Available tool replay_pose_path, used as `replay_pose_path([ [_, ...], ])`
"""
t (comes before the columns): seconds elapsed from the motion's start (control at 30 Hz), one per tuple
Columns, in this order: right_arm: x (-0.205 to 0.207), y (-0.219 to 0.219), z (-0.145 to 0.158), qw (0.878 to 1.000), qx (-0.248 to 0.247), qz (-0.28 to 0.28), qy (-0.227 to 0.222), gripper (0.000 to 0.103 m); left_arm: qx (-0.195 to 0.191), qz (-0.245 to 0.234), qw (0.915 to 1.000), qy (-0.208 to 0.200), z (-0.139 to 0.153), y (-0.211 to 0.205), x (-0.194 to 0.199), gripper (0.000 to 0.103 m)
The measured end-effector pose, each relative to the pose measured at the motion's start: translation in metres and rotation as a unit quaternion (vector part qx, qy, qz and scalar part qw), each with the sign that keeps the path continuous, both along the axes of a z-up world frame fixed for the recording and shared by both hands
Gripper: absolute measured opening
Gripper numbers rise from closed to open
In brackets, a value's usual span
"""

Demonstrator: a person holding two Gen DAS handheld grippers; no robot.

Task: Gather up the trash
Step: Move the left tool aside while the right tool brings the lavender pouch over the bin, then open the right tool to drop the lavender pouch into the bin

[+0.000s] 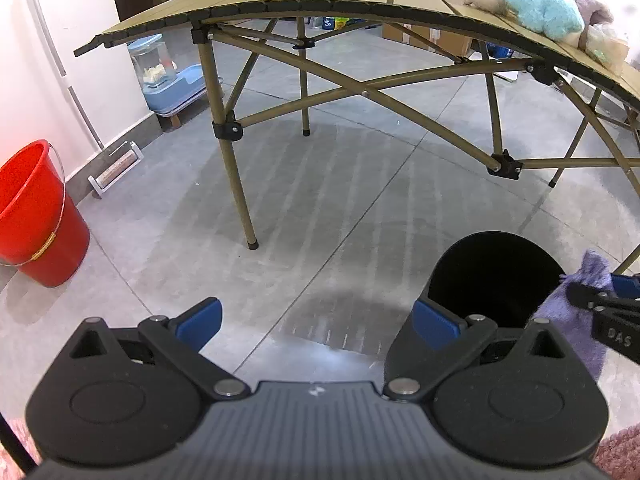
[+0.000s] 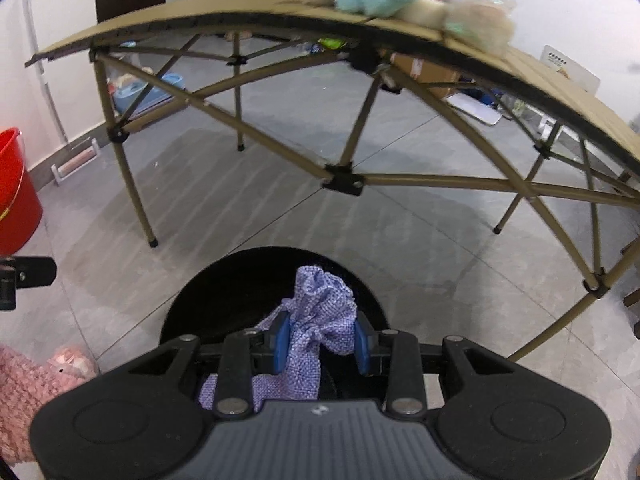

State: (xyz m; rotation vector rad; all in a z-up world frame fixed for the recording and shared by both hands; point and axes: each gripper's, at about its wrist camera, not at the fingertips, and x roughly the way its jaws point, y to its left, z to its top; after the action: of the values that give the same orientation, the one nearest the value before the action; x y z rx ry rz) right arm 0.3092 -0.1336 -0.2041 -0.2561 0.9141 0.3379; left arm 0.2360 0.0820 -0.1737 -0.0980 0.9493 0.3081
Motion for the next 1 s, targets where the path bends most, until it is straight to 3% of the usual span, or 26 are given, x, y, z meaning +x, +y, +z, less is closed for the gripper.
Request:
replay_pose_path([
  [0.3,0.014,0.024,-0.017,1.000,-0.003,-0.001,0.031,0.031,0.053,0.011,0.9985,-0.004,0.001,0.001,0.009,0.103],
  [0.63,0.040,0.019,-0.040,0.996,0.009,-0.054,0.075,0.031,0.049,0.017,0.9986,0.002,-0.001,0.004,0.013,0.103],
  [1.0,0.047,0.017,-0.051,0.991,0.022,-0.073,0.106,0.032,0.048,0.020,0.9985,0.020,-0.009,0.003,0.023,0.103],
])
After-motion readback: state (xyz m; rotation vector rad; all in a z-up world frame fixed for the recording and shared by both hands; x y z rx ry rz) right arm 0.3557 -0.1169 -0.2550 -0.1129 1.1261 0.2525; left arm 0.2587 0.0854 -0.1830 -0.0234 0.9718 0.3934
